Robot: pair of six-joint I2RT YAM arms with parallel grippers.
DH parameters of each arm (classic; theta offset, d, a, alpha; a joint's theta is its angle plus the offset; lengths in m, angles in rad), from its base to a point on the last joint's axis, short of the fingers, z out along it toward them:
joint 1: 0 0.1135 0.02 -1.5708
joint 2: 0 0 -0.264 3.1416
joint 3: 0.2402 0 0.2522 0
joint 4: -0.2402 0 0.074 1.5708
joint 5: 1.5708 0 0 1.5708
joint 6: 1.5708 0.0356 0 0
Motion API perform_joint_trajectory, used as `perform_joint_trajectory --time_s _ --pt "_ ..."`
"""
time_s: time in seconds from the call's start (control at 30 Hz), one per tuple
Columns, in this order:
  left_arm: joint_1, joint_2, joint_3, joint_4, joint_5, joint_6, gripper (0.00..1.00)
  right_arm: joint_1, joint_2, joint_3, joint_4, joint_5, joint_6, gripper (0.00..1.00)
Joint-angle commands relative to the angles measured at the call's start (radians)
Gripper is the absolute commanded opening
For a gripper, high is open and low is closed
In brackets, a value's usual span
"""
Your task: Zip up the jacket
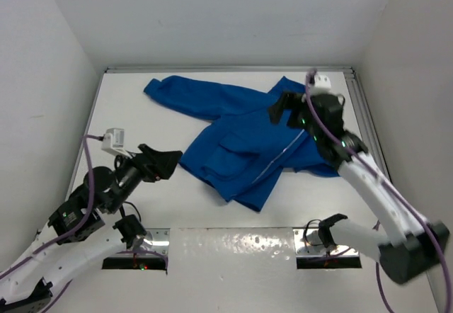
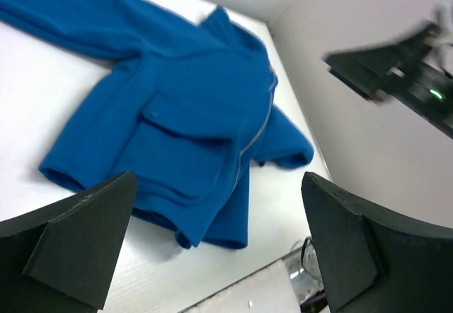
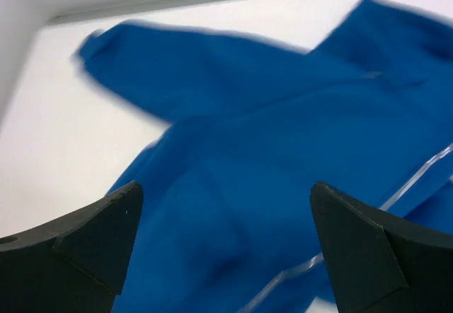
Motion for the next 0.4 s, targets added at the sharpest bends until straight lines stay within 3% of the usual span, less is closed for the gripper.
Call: perform_joint_trajectory --time_s 0.0,0.07,0.17,0.37 --pt "-0.004 0.075 0.016 0.105 0.069 0.006 1.00 0.059 -0.250 -0.175 0.089 -0.127 0.053 0.99" --pt "-0.004 0.091 0.045 0.122 0.075 0.020 1.00 0.068 -0.452 -0.309 0.066 -0.201 0.067 0.99" --pt "-0.002 0.100 0.068 0.157 0.098 0.040 1.00 0.070 -0.664 -0.369 -0.061 -0.211 0.039 0.99" --pt "-0.002 0.130 0.030 0.246 0.142 0.031 1.00 0.070 -0.737 -0.355 -0.244 -0.210 0.013 0.99"
